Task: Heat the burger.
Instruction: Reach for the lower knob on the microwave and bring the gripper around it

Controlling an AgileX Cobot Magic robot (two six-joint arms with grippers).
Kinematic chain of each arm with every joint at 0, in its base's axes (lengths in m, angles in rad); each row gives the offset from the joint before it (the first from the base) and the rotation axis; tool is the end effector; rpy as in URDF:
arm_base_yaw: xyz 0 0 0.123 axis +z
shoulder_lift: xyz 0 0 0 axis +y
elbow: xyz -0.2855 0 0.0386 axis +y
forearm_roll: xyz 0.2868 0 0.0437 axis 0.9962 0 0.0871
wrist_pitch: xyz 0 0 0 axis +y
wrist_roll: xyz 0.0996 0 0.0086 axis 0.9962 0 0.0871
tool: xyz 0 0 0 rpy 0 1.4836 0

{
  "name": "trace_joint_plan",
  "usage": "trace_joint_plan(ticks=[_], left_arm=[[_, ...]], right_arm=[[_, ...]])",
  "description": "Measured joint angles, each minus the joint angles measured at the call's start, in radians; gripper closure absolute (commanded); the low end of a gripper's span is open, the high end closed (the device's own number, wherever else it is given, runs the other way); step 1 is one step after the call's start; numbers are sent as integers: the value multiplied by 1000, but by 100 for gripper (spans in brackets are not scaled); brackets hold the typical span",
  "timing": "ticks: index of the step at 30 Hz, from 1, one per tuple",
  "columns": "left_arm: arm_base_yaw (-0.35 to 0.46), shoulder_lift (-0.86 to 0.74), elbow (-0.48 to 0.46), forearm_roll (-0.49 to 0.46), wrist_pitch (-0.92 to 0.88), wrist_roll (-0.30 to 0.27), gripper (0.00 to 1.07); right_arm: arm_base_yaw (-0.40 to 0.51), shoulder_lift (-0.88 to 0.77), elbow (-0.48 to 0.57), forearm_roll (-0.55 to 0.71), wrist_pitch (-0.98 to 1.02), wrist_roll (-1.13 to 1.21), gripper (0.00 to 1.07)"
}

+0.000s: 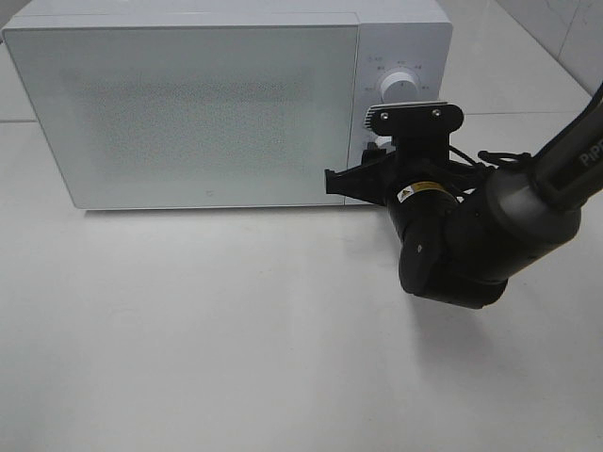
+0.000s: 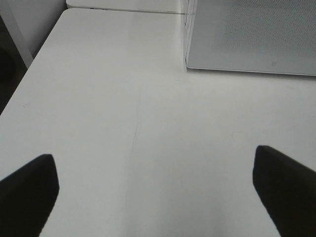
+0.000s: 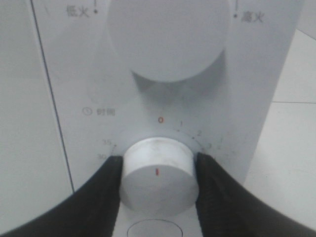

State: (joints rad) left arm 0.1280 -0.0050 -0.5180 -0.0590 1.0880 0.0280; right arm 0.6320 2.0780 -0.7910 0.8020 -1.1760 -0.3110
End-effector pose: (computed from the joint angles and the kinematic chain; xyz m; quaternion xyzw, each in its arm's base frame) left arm 0.0300 -0.0014 0.2953 -0.0408 0.8530 0.0111 0.5202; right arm 0.3364 0.1642 0.0780 0.0208 0.7500 -0.0481 0.6594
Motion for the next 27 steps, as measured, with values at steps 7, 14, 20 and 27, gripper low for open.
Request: trace_joint_plan(ticks=[7,14,20,27], left_arm=[[0,0,0,0,0,0,6],[0,0,0,0,0,0,6],[0,0,0,0,0,0,6],[0,0,0,0,0,0,6]], right_arm=[[-1,0,0,-3,-1,26,103],[-3,0,3,-26,-2,125,103],[-7,0,8,-46,-5,272,103],[-14,0,13,-79,-7,493,103]])
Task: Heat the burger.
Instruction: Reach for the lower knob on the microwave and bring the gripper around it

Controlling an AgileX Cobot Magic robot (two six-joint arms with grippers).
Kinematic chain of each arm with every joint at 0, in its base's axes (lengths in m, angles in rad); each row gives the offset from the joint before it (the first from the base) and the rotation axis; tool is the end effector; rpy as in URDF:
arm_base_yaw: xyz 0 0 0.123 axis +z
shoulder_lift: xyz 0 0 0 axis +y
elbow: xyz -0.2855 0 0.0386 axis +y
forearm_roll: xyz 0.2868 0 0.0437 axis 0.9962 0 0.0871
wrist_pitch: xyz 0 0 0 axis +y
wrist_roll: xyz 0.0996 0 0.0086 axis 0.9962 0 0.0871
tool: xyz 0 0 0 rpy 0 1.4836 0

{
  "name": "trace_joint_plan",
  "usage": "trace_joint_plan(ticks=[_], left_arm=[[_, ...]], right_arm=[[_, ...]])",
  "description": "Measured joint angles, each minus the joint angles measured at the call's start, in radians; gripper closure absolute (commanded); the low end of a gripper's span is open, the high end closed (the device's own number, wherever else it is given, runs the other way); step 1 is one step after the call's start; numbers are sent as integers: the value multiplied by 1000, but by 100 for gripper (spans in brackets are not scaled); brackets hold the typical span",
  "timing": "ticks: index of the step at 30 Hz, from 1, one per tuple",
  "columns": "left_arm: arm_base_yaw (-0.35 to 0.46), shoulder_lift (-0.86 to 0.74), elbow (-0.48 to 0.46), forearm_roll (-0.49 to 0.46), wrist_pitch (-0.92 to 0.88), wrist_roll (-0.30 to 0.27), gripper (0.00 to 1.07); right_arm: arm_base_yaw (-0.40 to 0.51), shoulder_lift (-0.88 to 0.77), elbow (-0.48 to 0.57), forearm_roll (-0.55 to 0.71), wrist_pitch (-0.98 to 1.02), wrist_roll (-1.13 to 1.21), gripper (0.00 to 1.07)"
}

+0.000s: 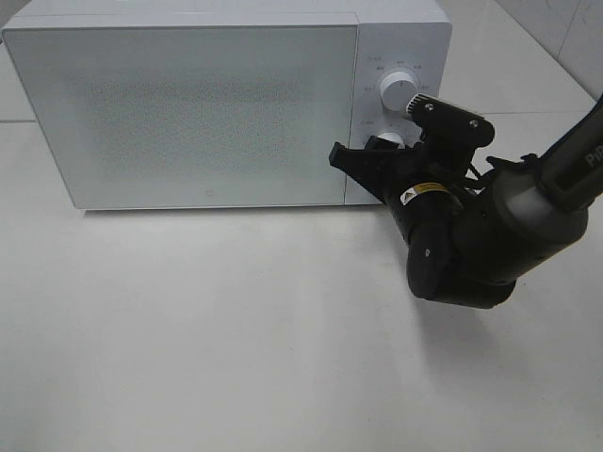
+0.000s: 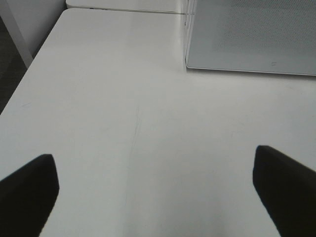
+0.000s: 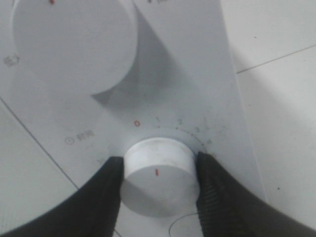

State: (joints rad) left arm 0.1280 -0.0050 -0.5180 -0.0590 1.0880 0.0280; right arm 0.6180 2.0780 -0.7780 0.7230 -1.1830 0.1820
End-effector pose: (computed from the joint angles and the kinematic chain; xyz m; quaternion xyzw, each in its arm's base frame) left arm 0.0300 -0.0014 0.2953 -0.0408 0.8530 0.0111 0.5202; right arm 0.3366 0.1642 0.0780 0.1712 0.7254 0.1231 0.6553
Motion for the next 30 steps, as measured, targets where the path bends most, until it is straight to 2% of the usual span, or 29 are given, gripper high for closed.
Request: trace_joint_plan(ticks=[11,30], left_arm=[[0,0,0,0,0,0,6],[0,0,0,0,0,0,6]], right_arm=[[-3,0,5,-22,-2,213,103],[-4,0,10,-35,-5,711,102]])
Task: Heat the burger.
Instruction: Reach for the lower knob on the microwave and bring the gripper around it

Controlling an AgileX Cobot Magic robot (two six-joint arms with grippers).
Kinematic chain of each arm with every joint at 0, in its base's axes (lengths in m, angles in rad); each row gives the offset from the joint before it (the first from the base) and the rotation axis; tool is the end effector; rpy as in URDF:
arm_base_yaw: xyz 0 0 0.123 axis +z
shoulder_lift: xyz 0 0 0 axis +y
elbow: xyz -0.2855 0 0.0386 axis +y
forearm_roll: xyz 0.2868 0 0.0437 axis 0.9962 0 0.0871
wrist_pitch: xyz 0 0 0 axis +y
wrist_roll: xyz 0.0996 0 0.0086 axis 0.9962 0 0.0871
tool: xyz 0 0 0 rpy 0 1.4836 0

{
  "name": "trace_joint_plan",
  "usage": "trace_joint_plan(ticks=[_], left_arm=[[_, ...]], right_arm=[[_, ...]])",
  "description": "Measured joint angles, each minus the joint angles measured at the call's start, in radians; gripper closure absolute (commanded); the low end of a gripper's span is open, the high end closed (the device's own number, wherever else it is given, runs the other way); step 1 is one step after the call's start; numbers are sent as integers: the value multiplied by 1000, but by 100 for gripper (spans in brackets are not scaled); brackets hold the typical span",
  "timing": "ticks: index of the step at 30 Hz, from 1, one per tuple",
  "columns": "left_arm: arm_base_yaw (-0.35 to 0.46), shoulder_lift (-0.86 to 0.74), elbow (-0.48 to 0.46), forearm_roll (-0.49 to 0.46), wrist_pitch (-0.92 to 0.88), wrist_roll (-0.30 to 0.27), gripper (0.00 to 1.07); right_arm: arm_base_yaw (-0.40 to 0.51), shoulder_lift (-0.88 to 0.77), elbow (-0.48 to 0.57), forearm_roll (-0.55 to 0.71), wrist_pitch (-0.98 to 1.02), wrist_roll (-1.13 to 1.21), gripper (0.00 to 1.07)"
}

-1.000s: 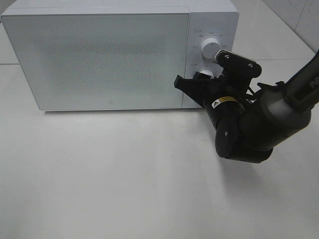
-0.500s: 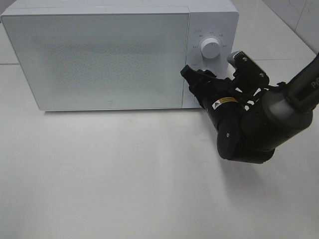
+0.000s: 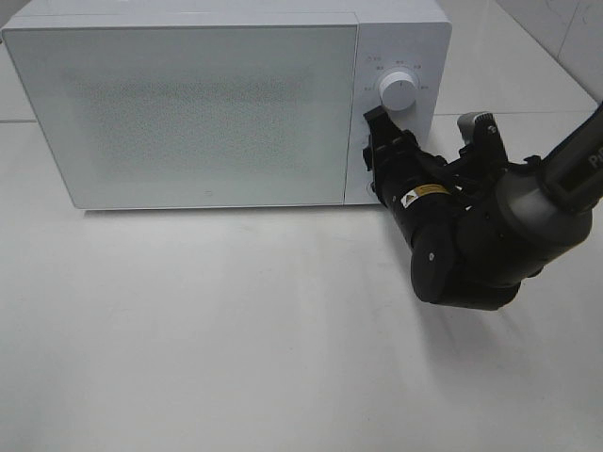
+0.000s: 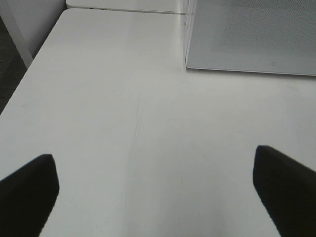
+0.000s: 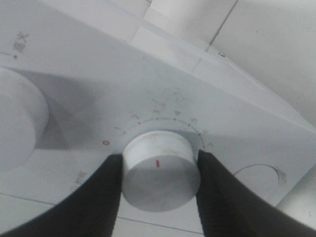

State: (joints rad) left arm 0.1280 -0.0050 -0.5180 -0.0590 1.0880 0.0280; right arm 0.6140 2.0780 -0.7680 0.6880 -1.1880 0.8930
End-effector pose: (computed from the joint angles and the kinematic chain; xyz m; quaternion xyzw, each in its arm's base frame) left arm 0.0300 -0.0014 0.2953 -0.0408 0.8530 0.0111 0.5202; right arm 0.3352 0.1643 0.0772 0.3991 0.6278 0.3472 0.5710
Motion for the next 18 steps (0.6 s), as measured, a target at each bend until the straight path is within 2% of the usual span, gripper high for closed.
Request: trace_joint_plan(ticks=[18], left_arm=[[0,0,0,0,0,0,6]], right_arm=[[5,0,0,24,-6,219,100]])
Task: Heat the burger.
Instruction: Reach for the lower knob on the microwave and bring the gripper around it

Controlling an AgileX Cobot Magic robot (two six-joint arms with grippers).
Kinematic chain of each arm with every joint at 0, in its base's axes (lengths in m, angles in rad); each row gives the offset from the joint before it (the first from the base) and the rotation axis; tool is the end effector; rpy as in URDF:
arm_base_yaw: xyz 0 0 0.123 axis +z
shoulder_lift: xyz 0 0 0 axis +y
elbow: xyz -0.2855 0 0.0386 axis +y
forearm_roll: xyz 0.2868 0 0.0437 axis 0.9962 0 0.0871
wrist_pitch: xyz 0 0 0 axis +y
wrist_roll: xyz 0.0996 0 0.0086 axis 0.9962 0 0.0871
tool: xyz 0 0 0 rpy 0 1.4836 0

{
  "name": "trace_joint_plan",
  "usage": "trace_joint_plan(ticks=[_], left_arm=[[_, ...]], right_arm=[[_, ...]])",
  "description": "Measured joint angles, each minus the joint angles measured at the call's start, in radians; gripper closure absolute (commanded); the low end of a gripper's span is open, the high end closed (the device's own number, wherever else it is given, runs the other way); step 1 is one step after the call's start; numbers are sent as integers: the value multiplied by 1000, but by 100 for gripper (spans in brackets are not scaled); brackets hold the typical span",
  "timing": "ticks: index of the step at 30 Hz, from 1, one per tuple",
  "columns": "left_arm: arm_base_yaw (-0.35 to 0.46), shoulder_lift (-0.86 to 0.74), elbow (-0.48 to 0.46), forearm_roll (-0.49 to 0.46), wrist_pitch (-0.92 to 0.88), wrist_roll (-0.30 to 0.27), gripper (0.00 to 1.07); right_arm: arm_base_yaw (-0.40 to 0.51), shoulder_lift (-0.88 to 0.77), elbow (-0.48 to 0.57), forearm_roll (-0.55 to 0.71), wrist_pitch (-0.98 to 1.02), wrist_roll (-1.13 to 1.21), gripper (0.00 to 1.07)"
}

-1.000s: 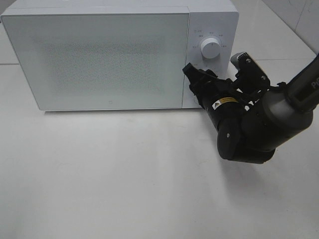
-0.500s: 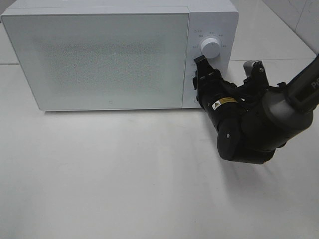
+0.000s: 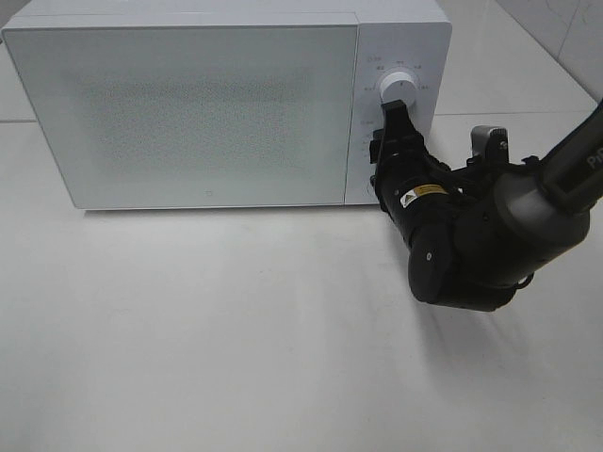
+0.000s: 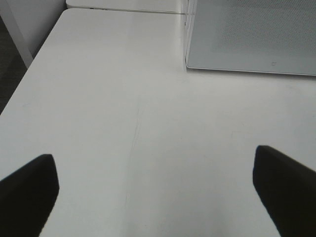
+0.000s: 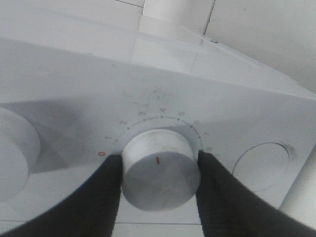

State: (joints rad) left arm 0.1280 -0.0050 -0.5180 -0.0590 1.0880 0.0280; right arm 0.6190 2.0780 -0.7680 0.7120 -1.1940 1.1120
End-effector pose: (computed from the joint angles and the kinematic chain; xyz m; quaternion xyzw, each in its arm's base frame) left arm 0.0300 -0.0014 0.2953 -0.0408 0.8530 0.0111 0.5202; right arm 0.3344 0.1637 0.0773 0.4722 0.5744 0.4046 0.5323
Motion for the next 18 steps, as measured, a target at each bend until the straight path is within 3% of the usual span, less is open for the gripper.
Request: trace_joint_plan(ticks=[18], left_arm=[[0,0,0,0,0,0,6]], right_arm=[[11,-3,-12,75,5,254,100]])
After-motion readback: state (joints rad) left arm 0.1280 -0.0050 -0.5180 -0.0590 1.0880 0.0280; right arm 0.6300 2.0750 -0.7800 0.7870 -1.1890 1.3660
